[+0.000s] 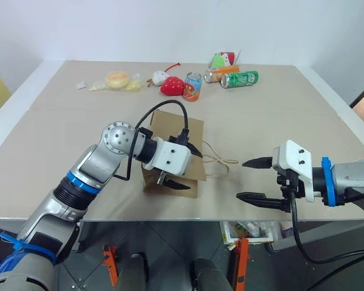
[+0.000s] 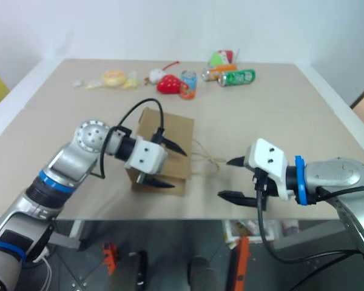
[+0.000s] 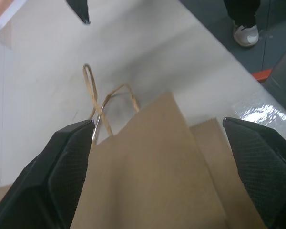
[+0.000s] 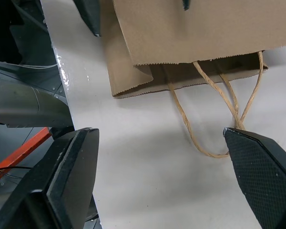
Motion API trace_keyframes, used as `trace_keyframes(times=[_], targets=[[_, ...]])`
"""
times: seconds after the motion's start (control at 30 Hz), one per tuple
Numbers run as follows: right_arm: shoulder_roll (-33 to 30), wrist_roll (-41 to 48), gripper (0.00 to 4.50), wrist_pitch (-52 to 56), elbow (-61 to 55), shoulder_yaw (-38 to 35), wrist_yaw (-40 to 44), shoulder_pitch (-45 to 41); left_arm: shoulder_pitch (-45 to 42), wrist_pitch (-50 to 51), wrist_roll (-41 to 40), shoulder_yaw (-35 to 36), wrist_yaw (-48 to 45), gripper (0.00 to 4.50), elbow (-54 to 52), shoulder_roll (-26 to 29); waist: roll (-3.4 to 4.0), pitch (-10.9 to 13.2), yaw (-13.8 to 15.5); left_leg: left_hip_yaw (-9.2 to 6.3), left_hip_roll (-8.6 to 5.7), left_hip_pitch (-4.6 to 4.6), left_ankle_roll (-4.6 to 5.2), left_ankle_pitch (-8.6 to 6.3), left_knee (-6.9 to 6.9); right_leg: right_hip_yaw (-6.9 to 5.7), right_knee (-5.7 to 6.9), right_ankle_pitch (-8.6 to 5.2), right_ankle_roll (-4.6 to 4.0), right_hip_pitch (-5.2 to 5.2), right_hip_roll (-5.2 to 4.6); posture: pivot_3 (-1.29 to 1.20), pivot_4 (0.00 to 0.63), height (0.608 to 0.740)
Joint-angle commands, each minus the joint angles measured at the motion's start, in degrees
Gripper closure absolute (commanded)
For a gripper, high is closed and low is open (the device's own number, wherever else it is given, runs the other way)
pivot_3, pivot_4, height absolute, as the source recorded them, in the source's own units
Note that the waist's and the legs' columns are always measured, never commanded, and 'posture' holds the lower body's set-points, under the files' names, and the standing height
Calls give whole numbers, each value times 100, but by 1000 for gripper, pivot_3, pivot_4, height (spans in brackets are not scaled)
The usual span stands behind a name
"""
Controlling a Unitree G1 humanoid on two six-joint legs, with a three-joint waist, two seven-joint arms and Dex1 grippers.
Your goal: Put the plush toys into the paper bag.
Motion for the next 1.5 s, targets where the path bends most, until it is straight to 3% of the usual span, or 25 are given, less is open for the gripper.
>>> trace_keyframes(times=[0.03, 0.07, 0.2, 0.27, 0.93, 1.03, 1.2, 1.5], targets=[[10, 43, 0, -30, -129, -166, -31, -48, -104, -47, -35, 33, -54, 1524, -79, 1, 0, 0, 0, 0, 0, 0, 0, 0, 0, 0, 0, 0, 1, 0, 0, 0, 150, 740], [10, 41, 0, -31, -128, -166, -32, -48, -92, -56, -34, 33, -60, 1739, -68, 3, 0, 0, 0, 0, 0, 0, 0, 0, 0, 0, 0, 0, 1, 0, 0, 0, 150, 740], [8, 56, 0, -27, -134, -194, -33, -49, -56, -102, -17, 51, -69, 3601, -8, -5, 0, 0, 0, 0, 0, 0, 0, 0, 0, 0, 0, -1, 1, -1, 0, 0, 150, 740], [9, 55, 0, -28, -127, -191, -35, -58, -58, -112, -13, 63, -65, 4324, 16, -14, 0, 0, 0, 0, 0, 0, 0, 0, 0, 0, 0, 0, 1, 0, 0, 0, 150, 740], [131, 33, 0, -111, 126, -81, -57, -391, -316, -35, -354, 814, 347, 4324, 162, 101, 0, 0, -2, 0, 0, 0, 0, 0, 0, -1, 0, 1, 3, 0, 0, 0, 150, 740], [279, 154, 0, 2, 232, -67, -102, -689, -410, 311, -569, 870, 294, 3456, 26, 85, 0, 0, -1, 0, 0, -1, 0, 0, 2, 0, 0, 3, 5, 1, 0, 0, 150, 740], [416, 109, 0, 111, 29, 217, -248, -859, -334, 632, -1027, 1085, 226, 1116, -82, 112, 0, 0, -1, -1, 1, 0, 1, 1, 0, -1, 0, 2, 5, 0, 1, 0, 150, 740], [865, -920, 0, -323, 262, 1402, -612, -1321, -34, 908, -1920, 1555, -256, 1116, -217, 432, 1, 0, -16, -2, 2, 0, 2, 1, 0, -1, 3, 2, 1, -3, 4, 0, 150, 740]])
